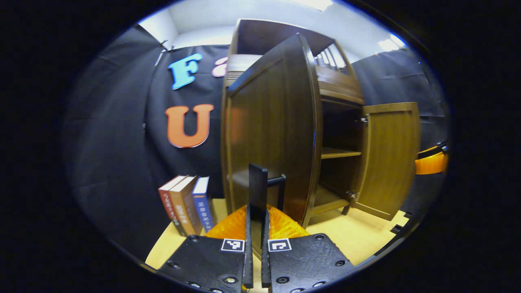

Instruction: Open the right door of the double-door shoe cabinet with the right hand, and open the left door with the left hand.

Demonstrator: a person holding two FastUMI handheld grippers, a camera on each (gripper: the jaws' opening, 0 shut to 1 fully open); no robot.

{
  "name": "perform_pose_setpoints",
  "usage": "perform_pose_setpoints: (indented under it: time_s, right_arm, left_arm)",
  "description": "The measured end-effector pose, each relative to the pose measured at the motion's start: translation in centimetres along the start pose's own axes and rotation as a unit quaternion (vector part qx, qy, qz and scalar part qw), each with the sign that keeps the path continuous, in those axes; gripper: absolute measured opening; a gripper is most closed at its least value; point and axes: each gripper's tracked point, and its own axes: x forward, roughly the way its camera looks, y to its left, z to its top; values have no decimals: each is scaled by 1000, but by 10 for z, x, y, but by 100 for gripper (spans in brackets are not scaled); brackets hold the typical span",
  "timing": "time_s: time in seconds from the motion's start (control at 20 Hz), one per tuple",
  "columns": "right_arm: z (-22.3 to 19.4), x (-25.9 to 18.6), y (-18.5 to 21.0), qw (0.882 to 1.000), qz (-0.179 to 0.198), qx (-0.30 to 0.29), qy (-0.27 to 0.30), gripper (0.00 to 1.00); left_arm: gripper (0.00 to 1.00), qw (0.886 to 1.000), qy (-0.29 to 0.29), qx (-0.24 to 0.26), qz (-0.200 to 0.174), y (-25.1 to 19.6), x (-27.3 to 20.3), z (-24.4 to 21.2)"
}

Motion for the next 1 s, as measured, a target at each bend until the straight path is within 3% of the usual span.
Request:
perform_pose_setpoints:
  time_s: [0.1, 0.15, 0.2, 0.55, 1.0]
  right_arm:
    - [0, 1, 3, 1000, 5, 0, 0, 99]
    - [-1, 2, 5, 1000, 8, -1, 1, 99]
    - [-2, 2, 7, 1000, 10, -2, 2, 99]
    - [-4, 2, 11, 1000, 15, -5, 9, 99]
    - [-6, 0, 1, 1000, 6, 9, 5, 99]
  left_arm:
    - [6, 1000, -1, -4, 13, 13, -3, 1]
    - [15, 1000, 3, -8, 25, 20, -13, 2]
    - [1, 999, 1, -8, 31, 29, -8, 2]
    - [0, 999, -5, -4, 40, 67, -14, 1]
    - [0, 1000, -9, 22, -4, 82, -11, 3]
